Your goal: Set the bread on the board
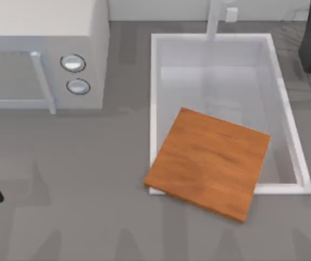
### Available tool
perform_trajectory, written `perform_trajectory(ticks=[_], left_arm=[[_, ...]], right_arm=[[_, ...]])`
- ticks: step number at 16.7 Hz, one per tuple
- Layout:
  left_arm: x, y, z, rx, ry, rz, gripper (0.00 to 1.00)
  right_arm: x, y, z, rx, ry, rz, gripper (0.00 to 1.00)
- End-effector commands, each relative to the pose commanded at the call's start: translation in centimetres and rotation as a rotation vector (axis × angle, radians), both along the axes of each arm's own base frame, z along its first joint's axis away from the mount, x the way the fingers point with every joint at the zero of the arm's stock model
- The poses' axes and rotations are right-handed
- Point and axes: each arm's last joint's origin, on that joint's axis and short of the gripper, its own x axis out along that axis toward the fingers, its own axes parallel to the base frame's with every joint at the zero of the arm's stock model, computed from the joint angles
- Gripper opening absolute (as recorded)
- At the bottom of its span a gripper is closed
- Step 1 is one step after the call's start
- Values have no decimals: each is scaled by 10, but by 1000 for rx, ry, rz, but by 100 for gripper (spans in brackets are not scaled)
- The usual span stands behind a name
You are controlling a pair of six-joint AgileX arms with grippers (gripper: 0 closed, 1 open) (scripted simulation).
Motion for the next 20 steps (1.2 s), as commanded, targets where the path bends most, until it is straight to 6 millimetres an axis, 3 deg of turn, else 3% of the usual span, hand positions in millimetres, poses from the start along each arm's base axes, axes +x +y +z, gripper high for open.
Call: perform_trajectory(ticks=[4,10,14,20], left_arm=[[0,0,0,0,0,0,100],[0,0,0,0,0,0,100],[0,0,0,0,0,0,100],[0,0,0,0,0,0,100]], right_arm=[[0,-1,6,-22,24,-8,100],[17,-8,51,-214,317,-30,100],[63,-20,69,-360,703,30,100],[145,-51,60,-487,1215,250,100]])
